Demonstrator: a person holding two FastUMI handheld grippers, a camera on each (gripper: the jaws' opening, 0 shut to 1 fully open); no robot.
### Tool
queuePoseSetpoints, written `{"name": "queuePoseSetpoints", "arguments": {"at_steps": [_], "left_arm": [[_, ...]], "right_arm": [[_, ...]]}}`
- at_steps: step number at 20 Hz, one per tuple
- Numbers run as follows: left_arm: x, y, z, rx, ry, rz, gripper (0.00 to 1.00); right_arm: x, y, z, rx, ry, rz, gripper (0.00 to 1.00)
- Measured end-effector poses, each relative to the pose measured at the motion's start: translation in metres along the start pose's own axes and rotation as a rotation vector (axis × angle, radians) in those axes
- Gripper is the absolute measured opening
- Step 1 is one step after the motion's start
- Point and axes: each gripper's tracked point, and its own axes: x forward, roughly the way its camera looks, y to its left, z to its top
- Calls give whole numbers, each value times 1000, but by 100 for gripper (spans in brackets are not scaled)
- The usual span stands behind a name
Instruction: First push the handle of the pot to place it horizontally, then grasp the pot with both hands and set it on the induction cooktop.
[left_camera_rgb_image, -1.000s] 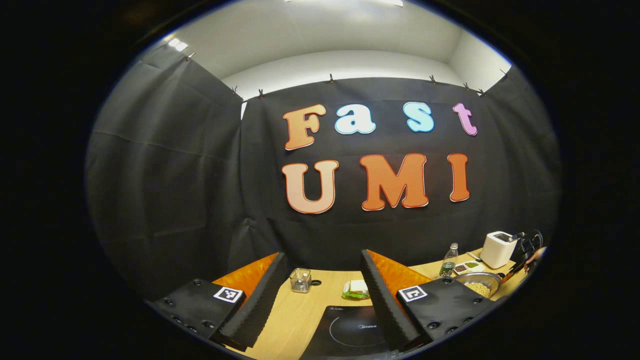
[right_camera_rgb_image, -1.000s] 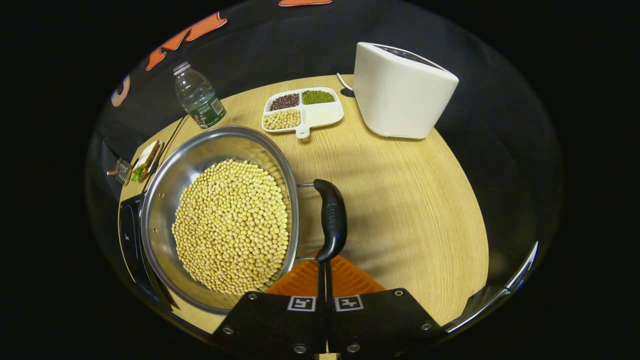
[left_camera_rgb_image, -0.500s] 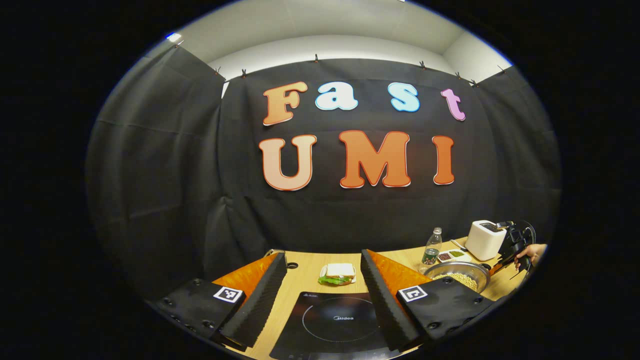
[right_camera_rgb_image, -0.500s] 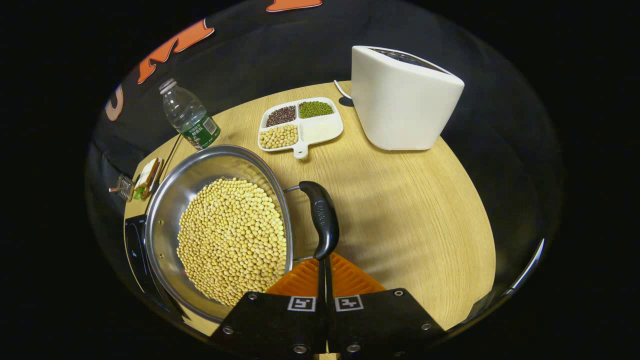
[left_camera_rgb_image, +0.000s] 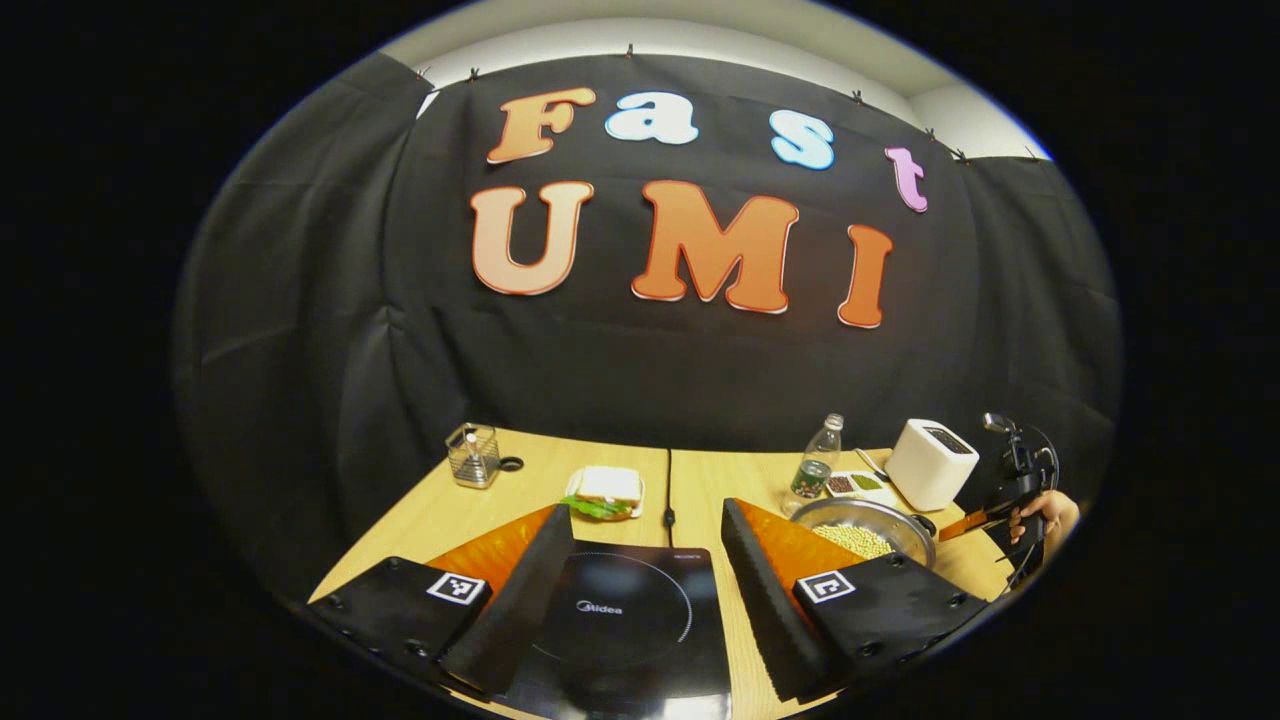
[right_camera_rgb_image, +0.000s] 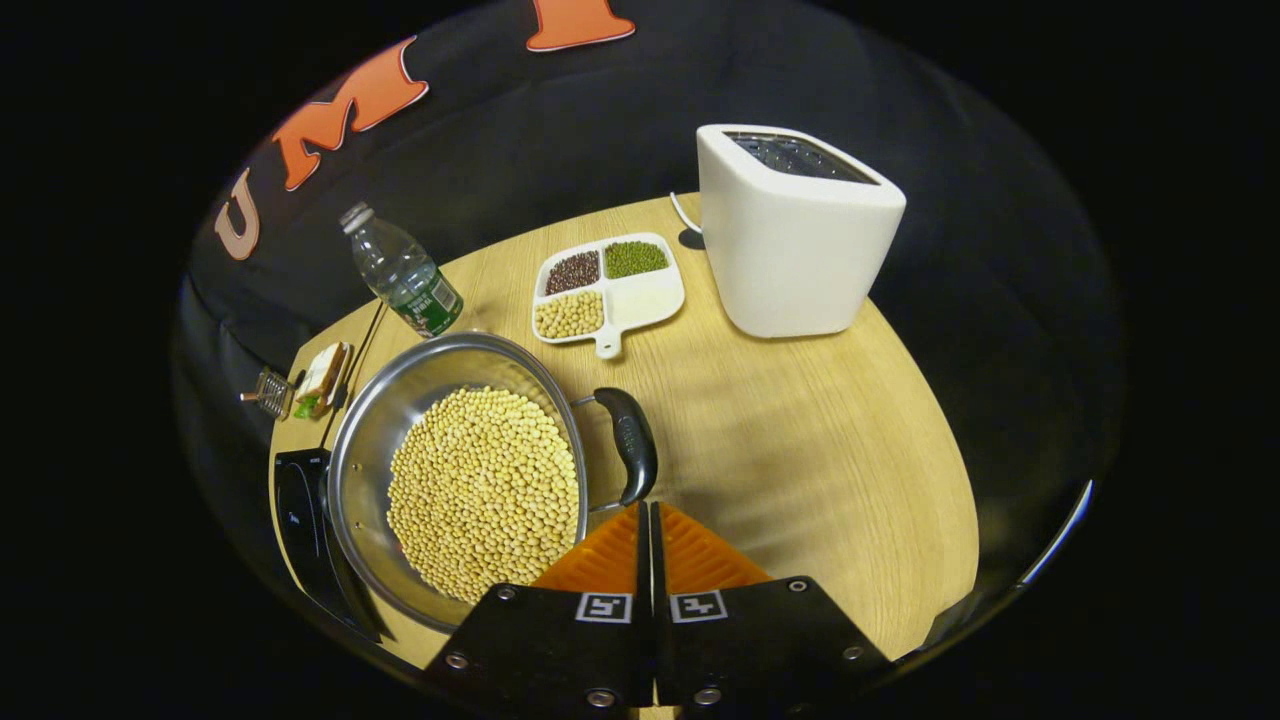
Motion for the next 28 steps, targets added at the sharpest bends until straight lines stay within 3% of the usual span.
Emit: {"name": "queuePoseSetpoints", "arguments": {"at_steps": [3, 5, 8, 10, 14, 20, 28], "left_arm": [[22, -26, -22, -21, 94, -56, 98], [37, -46, -35, -28, 153, -91, 98], [55, -79, -52, -31, 229, -147, 97], [68, -97, -65, -15, 274, -170, 98], [91, -130, -104, 2, 391, -193, 98], [129, -147, -158, 1, 577, -178, 98], [172, -141, -211, 4, 656, -109, 94]], "right_arm": [[-14, 4, 13, -34, -41, 27, 5], [-18, 11, 17, -48, -50, 46, 19], [-13, 21, 17, -63, -60, 52, 53], [-8, 30, 16, -76, -50, 55, 70], [8, 27, 14, -92, -24, 28, 87], [28, 30, 12, -81, 18, 36, 91], [55, 30, 9, -76, 49, 31, 93]]}}
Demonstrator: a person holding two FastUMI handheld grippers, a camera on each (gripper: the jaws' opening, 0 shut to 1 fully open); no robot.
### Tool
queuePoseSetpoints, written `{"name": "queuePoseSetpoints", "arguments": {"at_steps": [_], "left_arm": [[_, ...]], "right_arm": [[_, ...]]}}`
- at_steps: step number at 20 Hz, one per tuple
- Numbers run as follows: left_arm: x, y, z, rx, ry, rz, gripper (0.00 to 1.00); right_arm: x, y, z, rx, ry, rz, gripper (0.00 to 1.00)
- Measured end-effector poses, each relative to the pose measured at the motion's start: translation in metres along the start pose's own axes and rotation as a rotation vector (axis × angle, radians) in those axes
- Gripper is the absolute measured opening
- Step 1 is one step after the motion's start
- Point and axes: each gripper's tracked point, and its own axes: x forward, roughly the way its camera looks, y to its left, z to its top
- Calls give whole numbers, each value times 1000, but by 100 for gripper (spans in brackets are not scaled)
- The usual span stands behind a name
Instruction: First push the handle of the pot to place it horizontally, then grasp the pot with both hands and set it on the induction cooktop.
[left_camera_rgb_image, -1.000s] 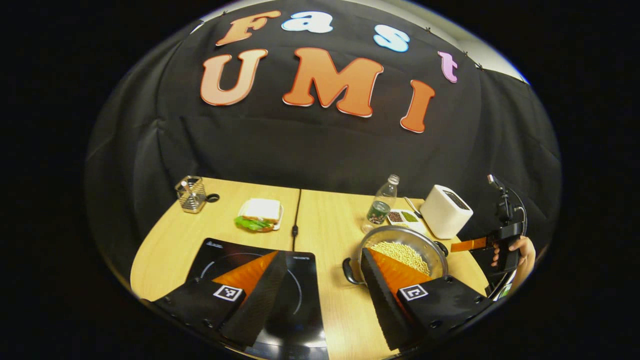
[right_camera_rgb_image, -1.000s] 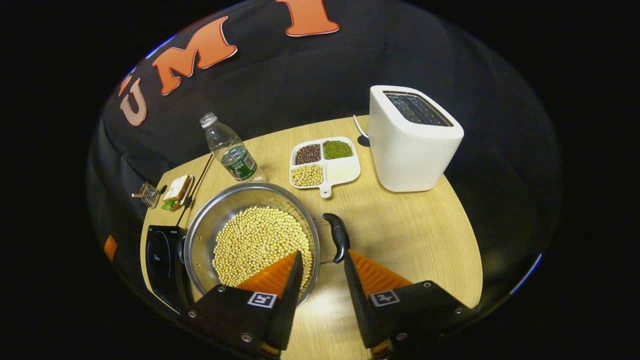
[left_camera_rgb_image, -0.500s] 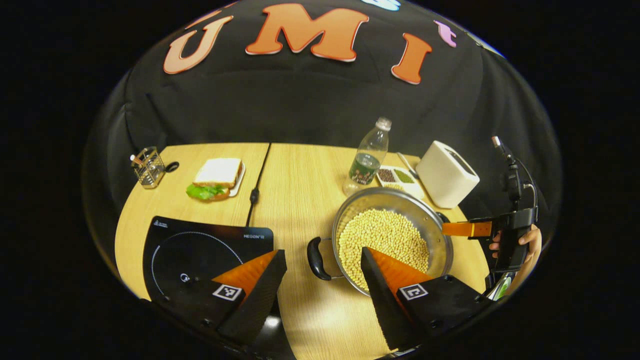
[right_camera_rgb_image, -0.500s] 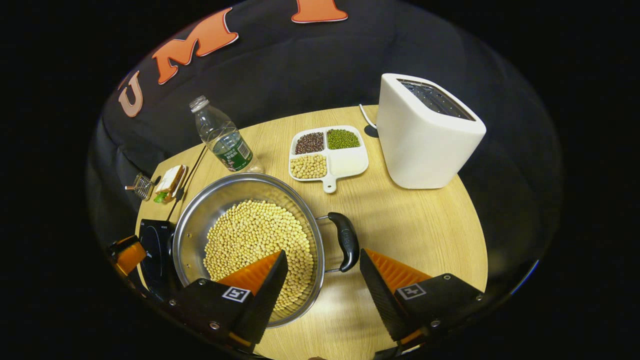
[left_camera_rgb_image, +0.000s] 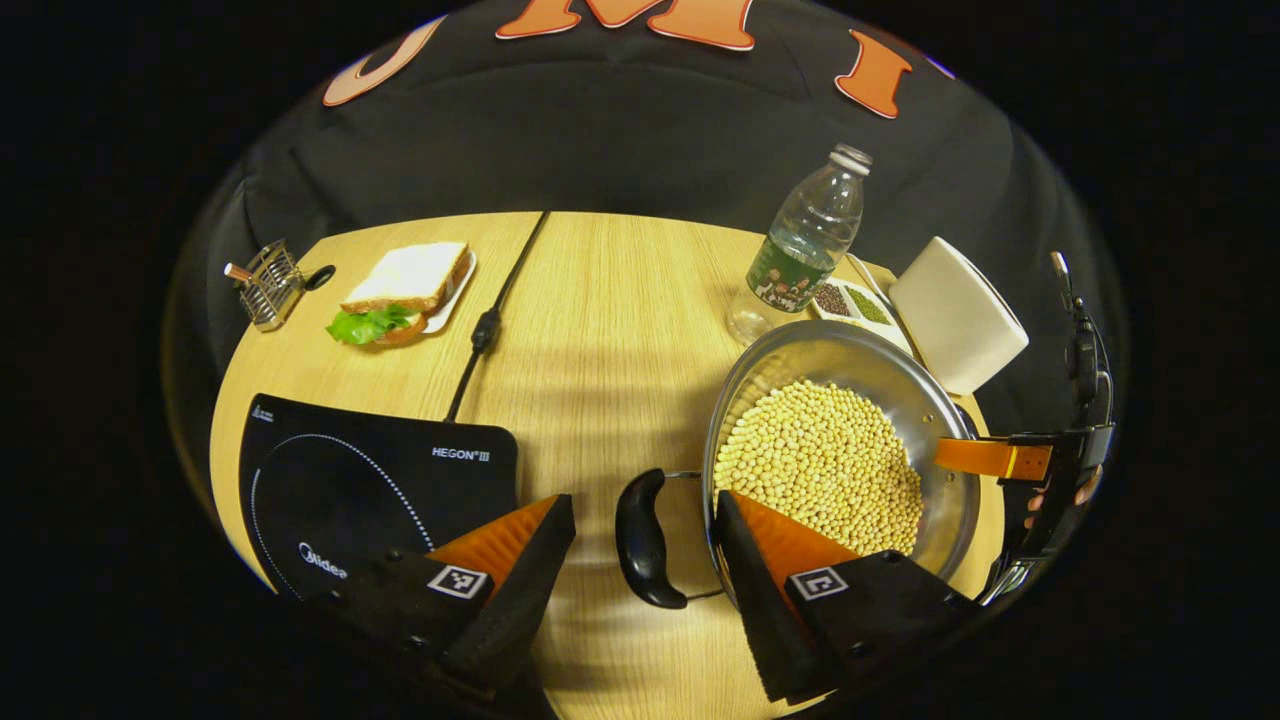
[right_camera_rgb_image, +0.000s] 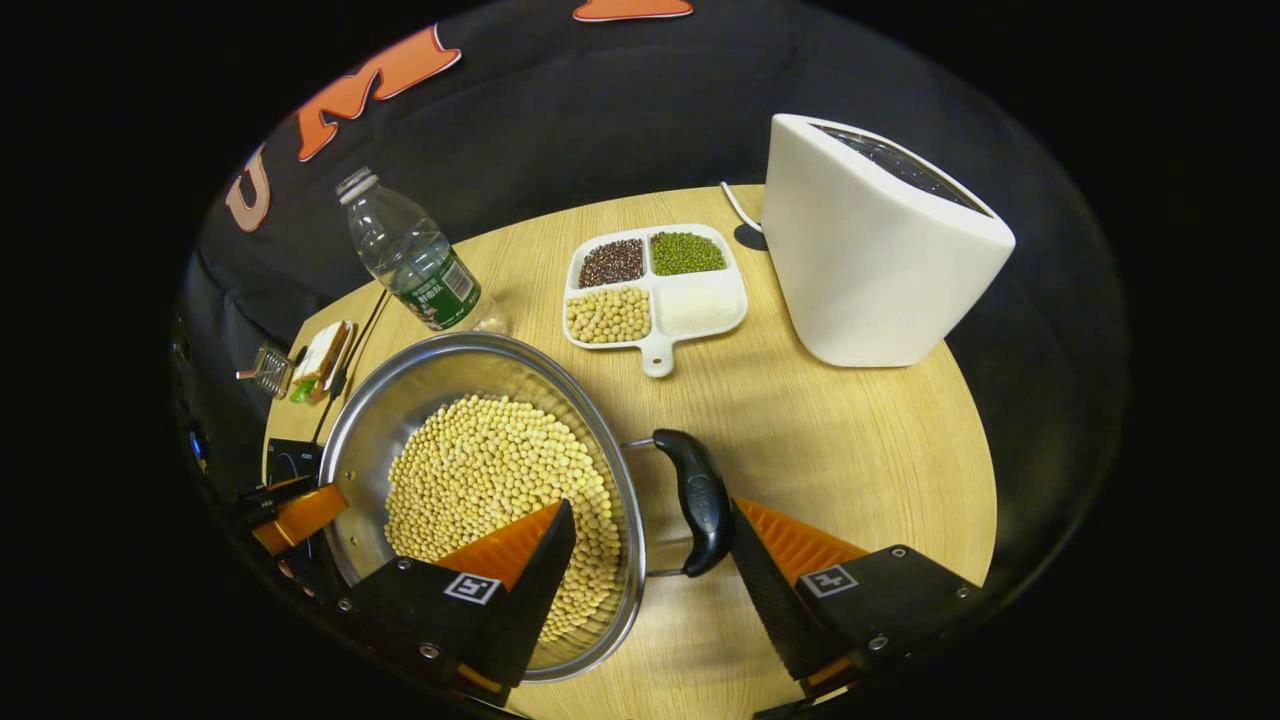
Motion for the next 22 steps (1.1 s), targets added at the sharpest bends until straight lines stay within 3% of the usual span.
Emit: {"name": "queuePoseSetpoints", "arguments": {"at_steps": [3, 6, 8, 10, 15, 18, 22], "left_arm": [[9, -2, 2, 25, -33, 22, 93], [15, -3, 5, 45, -73, 50, 86], [18, -7, 6, 52, -100, 60, 83], [21, -7, 4, 65, -119, 83, 71], [25, -7, 12, 77, -170, 99, 75], [24, -6, 14, 98, -173, 102, 67], [22, -5, 9, 94, -169, 91, 65]], "right_arm": [[11, -7, -1, -9, 2, -26, 92], [20, -16, -1, -10, -10, -64, 84], [24, -12, 0, 39, -21, -35, 79], [28, -10, -1, 45, -37, -23, 73], [24, -9, -3, 11, -57, -32, 69], [22, -8, -5, 9, -60, -34, 60], [11, -4, -9, -18, -76, -44, 58]]}}
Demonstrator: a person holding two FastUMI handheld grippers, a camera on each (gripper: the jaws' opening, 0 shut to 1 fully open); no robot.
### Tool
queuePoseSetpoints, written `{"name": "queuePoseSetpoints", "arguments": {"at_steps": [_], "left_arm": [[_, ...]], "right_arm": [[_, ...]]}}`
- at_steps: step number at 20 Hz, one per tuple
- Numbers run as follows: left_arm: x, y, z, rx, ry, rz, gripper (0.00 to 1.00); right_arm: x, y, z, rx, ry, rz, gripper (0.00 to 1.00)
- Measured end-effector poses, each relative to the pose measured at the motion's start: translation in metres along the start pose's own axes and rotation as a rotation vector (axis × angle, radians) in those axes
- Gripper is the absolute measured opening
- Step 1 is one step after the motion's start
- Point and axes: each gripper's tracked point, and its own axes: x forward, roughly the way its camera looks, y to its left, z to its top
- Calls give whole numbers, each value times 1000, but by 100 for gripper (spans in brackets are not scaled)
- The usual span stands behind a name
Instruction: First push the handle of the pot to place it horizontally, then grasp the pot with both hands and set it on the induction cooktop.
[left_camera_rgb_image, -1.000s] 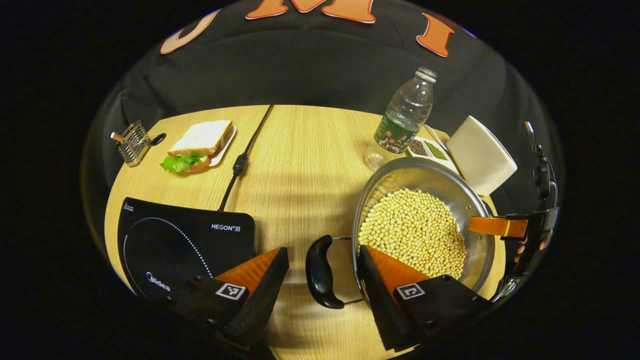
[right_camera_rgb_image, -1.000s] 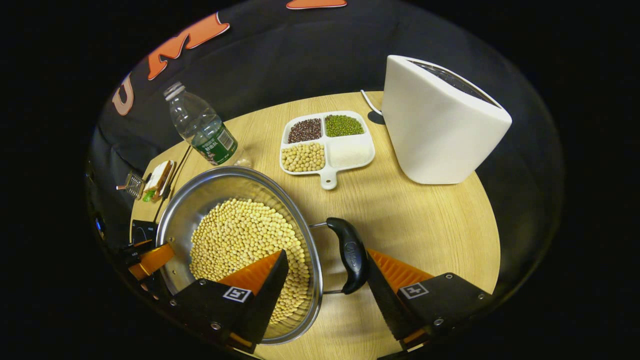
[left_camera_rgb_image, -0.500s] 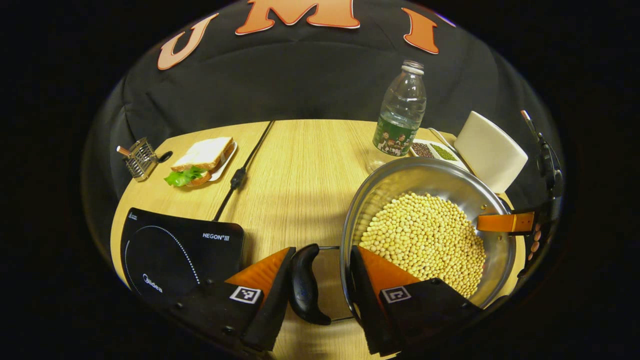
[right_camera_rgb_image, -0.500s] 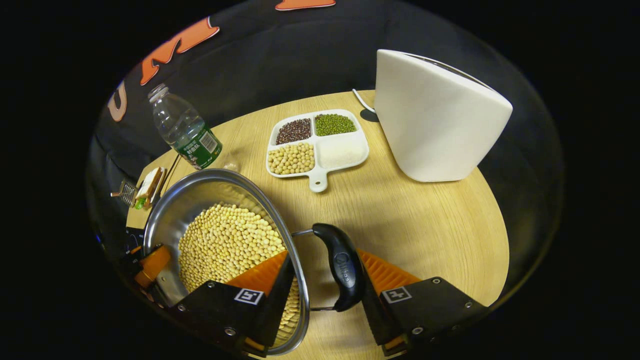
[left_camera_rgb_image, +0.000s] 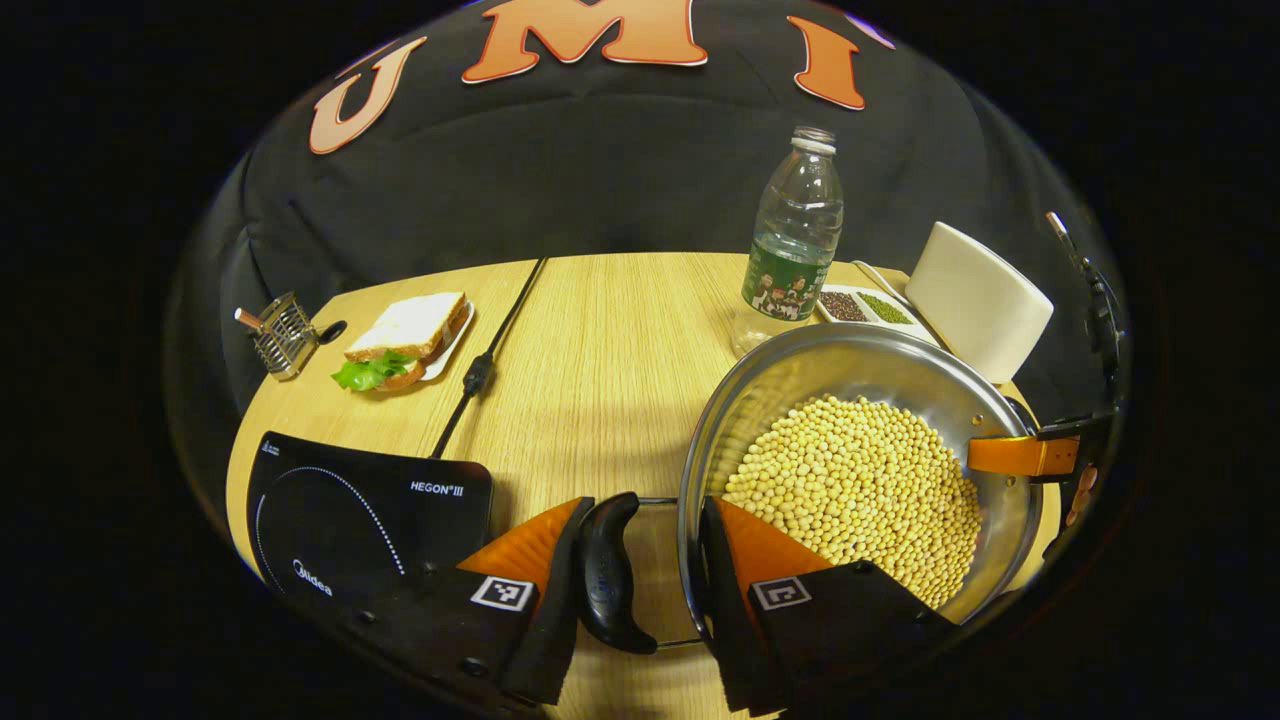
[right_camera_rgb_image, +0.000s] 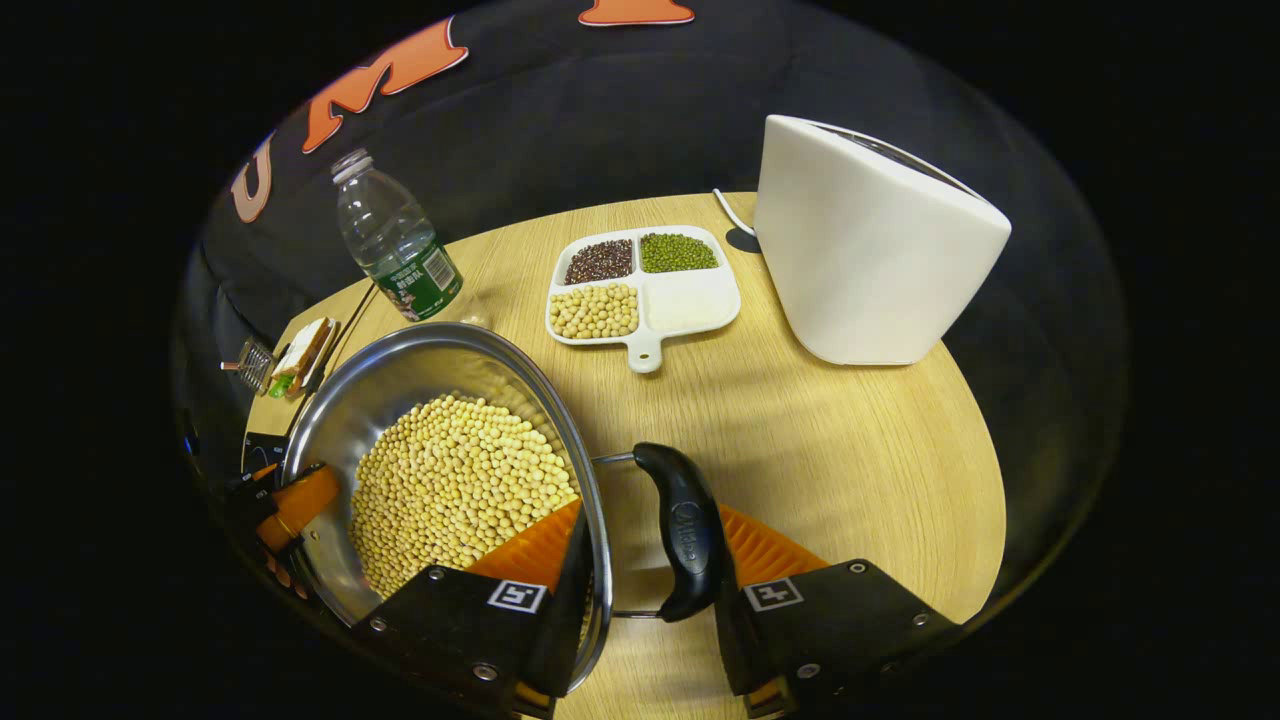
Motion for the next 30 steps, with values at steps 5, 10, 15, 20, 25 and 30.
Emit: {"name": "queuePoseSetpoints", "arguments": {"at_steps": [5, 10, 15, 20, 25, 30], "left_arm": [[-25, 10, 14, 20, -58, 13, 65], [-55, 31, 21, 22, -75, 27, 65], [-85, 68, 25, 9, -96, 52, 65], [-117, 115, 27, -8, -129, 90, 62], [-144, 169, 23, -28, -136, 134, 65], [-169, 220, 23, -50, -148, 177, 65]], "right_arm": [[-28, 8, 4, -10, -47, 0, 55], [-50, 32, 3, -28, -69, 8, 54], [-75, 71, 2, -59, -84, 35, 54], [-92, 119, 2, -89, -106, 67, 54], [-100, 174, -2, -119, -106, 98, 54], [-111, 231, -3, -145, -110, 125, 54]]}}
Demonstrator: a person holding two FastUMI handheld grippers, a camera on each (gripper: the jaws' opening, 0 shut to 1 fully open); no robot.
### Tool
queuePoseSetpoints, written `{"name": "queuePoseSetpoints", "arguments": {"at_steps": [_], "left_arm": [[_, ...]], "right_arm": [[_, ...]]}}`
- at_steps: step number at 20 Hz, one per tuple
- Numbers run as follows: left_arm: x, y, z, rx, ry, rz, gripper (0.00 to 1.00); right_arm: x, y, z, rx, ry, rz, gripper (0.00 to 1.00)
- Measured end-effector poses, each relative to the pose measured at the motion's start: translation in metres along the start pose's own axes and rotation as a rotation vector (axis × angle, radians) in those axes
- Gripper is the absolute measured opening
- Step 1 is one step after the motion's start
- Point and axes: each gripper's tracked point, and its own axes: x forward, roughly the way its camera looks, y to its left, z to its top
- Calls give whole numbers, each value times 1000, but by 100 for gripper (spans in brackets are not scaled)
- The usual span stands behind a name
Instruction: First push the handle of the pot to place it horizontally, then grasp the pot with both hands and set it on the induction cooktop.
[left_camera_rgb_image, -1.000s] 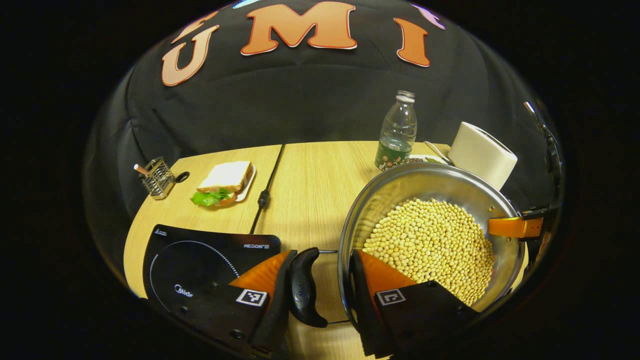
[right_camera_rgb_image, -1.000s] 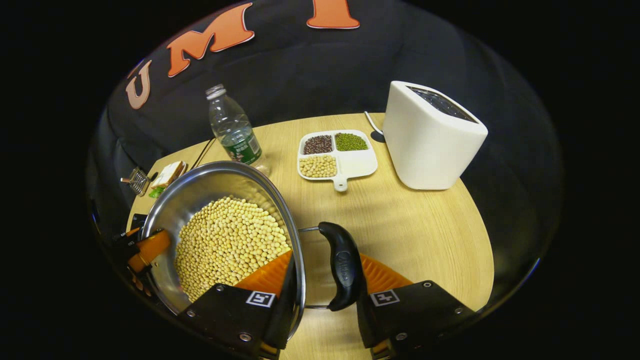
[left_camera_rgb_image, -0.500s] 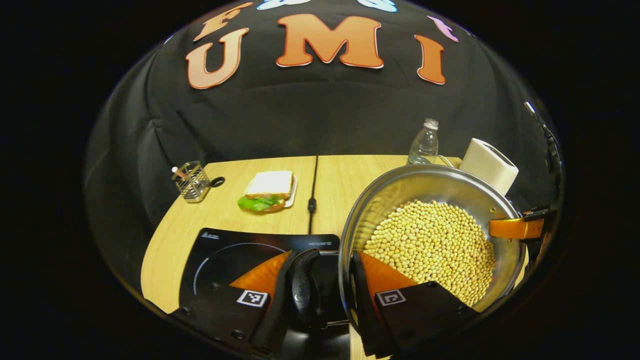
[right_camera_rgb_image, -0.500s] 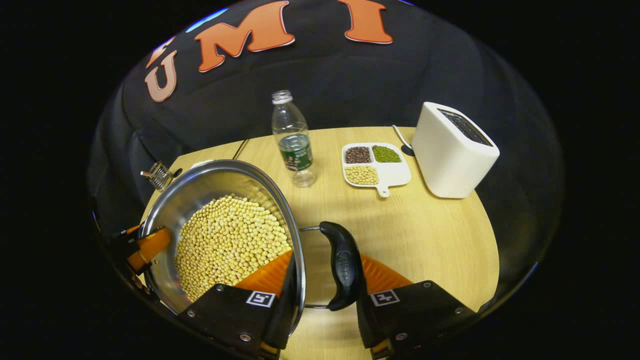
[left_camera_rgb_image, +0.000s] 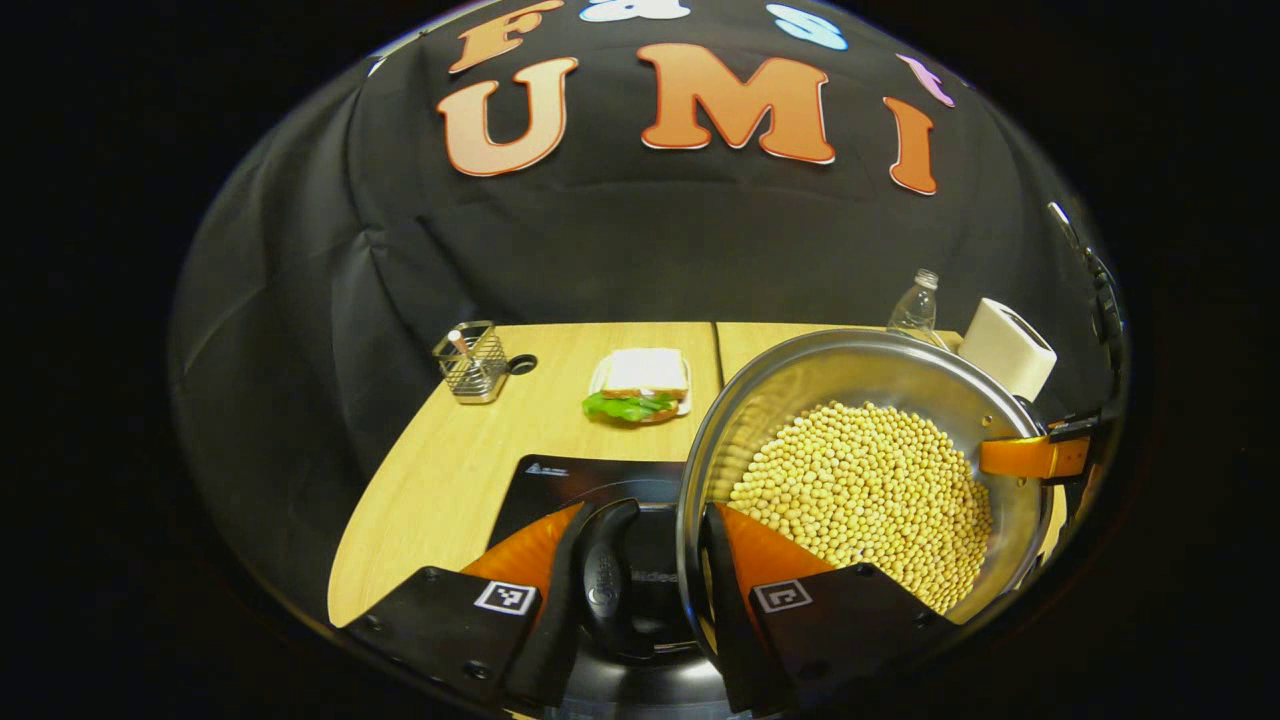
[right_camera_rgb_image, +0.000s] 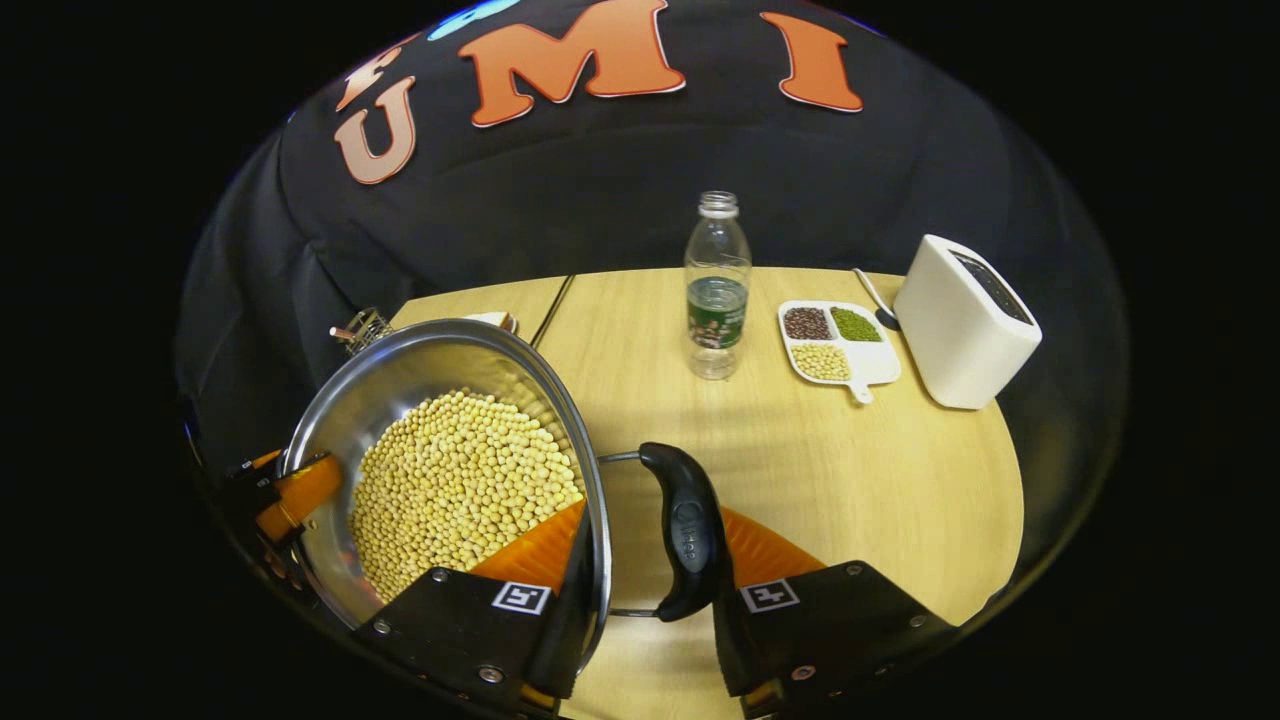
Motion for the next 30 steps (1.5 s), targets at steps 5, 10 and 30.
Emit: {"name": "queuePoseSetpoints", "arguments": {"at_steps": [5, 10, 30], "left_arm": [[-15, 43, 8, 0, 1, 40, 65], [-23, 77, 13, -6, -14, 72, 64], [-15, 107, -5, -49, 49, 110, 67]], "right_arm": [[0, 43, 7, -12, 0, 24, 54], [-2, 77, 11, -17, -14, 39, 54], [49, 136, -18, -40, 31, 36, 54]]}}
